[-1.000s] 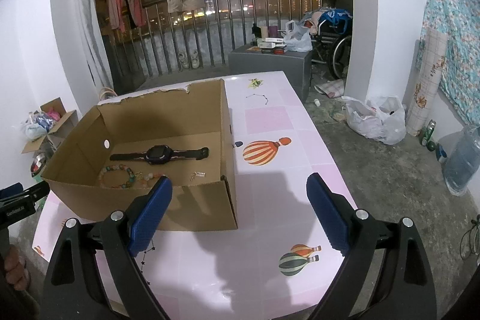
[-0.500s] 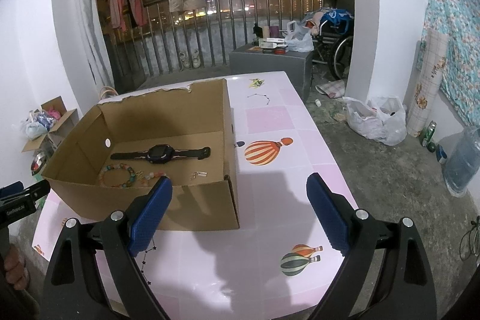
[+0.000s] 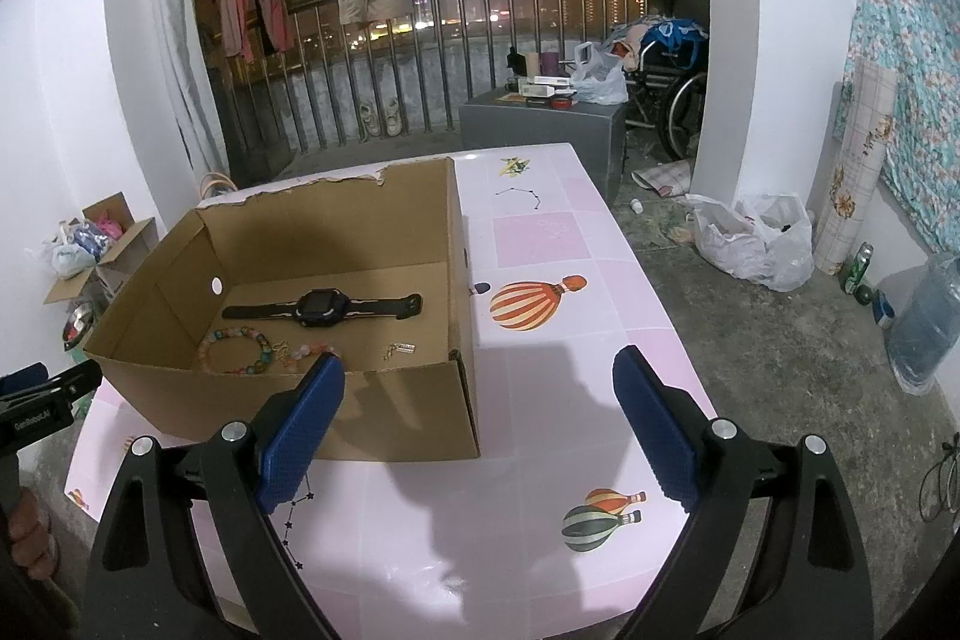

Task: Organize jewelry

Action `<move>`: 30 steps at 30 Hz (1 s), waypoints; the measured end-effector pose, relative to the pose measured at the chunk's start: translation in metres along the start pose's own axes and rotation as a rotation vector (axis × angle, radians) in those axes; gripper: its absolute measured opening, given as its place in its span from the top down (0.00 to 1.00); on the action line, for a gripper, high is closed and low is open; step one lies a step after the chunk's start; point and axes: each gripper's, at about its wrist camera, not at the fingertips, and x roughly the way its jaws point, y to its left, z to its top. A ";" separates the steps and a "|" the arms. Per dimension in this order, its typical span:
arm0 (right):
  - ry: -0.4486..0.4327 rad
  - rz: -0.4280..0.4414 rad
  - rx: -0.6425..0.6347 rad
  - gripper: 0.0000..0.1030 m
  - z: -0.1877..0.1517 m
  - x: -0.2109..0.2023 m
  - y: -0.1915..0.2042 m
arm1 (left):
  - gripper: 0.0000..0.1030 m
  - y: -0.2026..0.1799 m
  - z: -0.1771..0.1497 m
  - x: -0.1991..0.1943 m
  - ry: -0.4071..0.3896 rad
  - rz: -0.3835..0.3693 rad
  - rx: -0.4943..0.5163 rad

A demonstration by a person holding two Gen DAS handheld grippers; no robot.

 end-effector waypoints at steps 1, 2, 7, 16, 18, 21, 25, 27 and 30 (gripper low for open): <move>0.000 0.000 0.001 0.14 0.000 0.000 0.000 | 0.10 0.000 0.000 0.000 0.000 -0.001 0.000; -0.001 0.000 0.000 0.14 0.000 0.000 0.000 | 0.10 0.000 0.000 0.000 0.000 -0.001 0.000; 0.000 -0.001 -0.001 0.14 0.000 0.000 0.000 | 0.10 0.000 0.000 0.000 0.001 -0.001 0.000; 0.001 0.000 0.000 0.14 0.000 0.000 0.000 | 0.10 0.000 0.000 0.000 0.001 -0.002 0.000; 0.000 -0.001 -0.001 0.14 0.000 0.000 0.001 | 0.10 0.000 0.000 0.000 0.001 -0.001 0.000; 0.000 -0.001 -0.002 0.14 0.000 0.000 0.001 | 0.10 0.000 0.000 0.000 0.001 -0.001 0.000; 0.000 0.000 0.000 0.14 0.000 0.000 0.001 | 0.10 0.001 0.000 0.000 0.002 -0.001 -0.001; 0.000 0.000 -0.002 0.14 0.000 0.000 0.001 | 0.10 0.000 -0.001 0.001 0.004 0.000 -0.003; 0.001 0.001 0.000 0.14 0.000 0.000 0.001 | 0.10 0.000 -0.001 0.001 0.003 0.000 -0.003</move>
